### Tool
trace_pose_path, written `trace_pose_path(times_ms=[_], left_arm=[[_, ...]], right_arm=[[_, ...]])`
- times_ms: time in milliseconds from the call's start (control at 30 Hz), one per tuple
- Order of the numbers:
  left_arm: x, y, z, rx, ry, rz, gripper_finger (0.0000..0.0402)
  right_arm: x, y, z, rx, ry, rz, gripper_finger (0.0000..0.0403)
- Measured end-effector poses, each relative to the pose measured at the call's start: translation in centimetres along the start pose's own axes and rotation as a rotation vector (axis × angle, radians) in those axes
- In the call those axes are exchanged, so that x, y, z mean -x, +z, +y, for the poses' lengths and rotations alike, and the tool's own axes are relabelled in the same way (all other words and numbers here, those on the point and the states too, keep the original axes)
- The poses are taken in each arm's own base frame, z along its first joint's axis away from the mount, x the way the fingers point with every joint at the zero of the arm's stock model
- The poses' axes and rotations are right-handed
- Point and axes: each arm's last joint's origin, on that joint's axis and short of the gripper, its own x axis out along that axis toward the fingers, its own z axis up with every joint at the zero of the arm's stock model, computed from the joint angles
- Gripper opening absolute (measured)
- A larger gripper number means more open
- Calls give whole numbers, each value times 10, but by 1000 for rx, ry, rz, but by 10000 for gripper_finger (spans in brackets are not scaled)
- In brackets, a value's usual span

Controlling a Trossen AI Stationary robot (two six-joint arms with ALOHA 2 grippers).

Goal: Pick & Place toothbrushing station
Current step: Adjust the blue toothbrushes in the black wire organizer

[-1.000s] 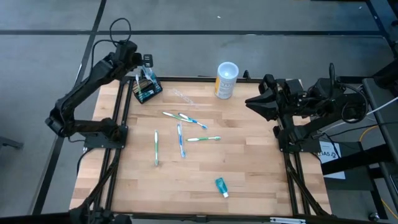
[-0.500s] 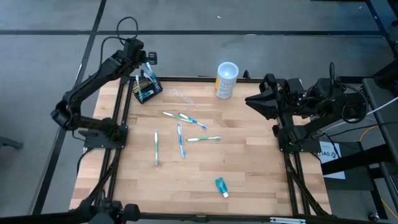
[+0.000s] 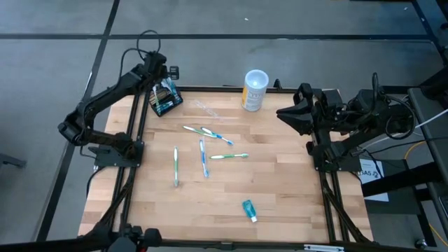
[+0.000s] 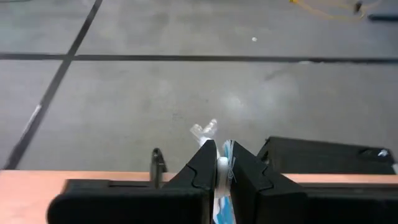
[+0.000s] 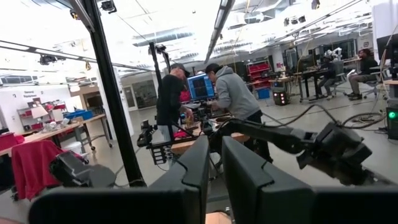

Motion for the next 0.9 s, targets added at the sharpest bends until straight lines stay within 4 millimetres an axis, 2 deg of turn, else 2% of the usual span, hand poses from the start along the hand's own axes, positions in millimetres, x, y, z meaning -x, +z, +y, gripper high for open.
trace_pose_path(times_ms=[300,600,900], left_arm=[[-15,-31,6,78,-22,-51,17],[-12,-31,4,62,-95,-62,21],[1,-23,10,71,-135,-100,141]], right_arm=[[1,1,0,-2,1,-8,49],[4,4,-1,-1,-1,-17,49],[4,4,-1,-1,0,-18,49]])
